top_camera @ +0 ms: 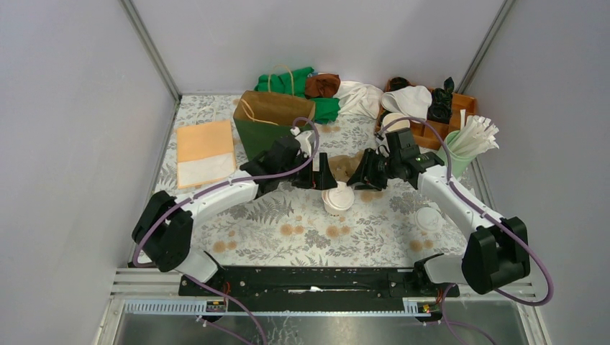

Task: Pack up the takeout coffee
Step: Close the cup lid on the coffee cup.

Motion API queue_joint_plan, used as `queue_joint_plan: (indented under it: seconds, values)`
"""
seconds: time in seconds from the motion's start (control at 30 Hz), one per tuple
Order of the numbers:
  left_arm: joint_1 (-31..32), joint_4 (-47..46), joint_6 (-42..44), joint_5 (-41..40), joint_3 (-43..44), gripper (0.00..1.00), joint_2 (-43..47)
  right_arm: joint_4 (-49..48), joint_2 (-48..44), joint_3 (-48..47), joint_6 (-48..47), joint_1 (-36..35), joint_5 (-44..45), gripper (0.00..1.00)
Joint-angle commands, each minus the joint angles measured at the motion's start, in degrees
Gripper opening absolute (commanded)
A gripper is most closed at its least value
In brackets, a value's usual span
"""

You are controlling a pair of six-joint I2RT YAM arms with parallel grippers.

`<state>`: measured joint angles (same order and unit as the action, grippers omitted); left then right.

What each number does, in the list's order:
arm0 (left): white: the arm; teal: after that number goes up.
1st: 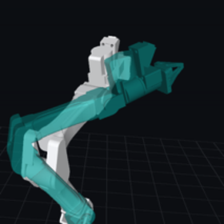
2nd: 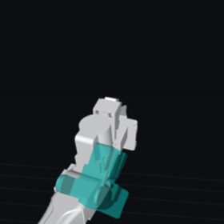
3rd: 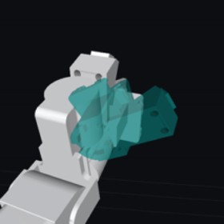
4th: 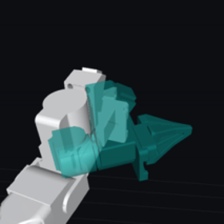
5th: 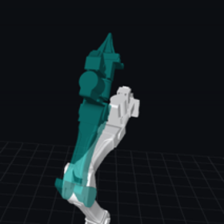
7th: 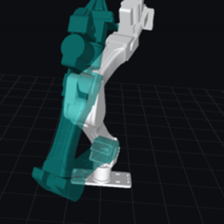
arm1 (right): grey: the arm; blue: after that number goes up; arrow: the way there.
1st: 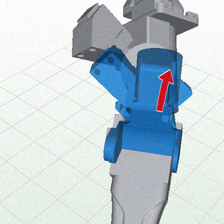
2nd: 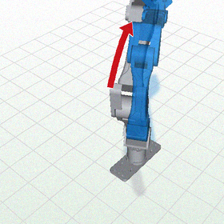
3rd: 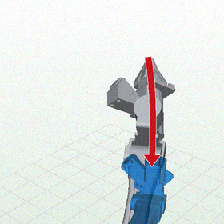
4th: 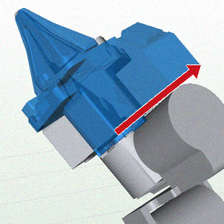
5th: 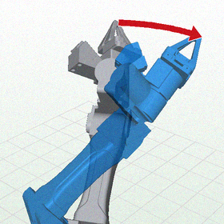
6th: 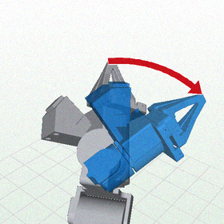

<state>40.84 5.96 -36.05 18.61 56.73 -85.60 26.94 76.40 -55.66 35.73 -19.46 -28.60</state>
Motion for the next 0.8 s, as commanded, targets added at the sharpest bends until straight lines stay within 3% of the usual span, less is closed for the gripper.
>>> queue_joint_plan:
  seconds: [0.0, 0.13, 0.27, 0.5, 0.6, 0.77]
  values:
    - [1.62, 5.52, 6.36, -4.51, 5.05, 0.93, -0.87, 3.26, -2.75, -2.9, -2.44, 0.22, 2.97, 0.45]
    - [1.98, 7.13, 7.59, -4.76, 6.53, 0.92, -2.46, 5.68, -4.33, -2.28, -3.67, 0.22, 5.12, 0.52]
    - [2.3, 7.14, 7.74, -3.93, 7.44, 0.9, -3.65, 6.01, -7.4, 0.21, -3.37, 0.22, 7.1, 0.66]
    - [2.31, 7.23, 8.01, -2.84, 8.02, 0.86, -5.09, 5.26, -9.88, 4.51, -2.07, 0.22, 5.66, 0.75]
    - [2.27, 7.23, 7.57, -2.88, 7.91, 0.79, -5.21, 4.18, -10.48, 5.6, -1.47, 0.23, 5.25, 0.8]
    - [2.22, 5.61, 6.4, -2.25, 7.23, 0.64, -4.81, 3.57, -9.39, 5.74, -1.87, 0.19, 3.68, 0.81]
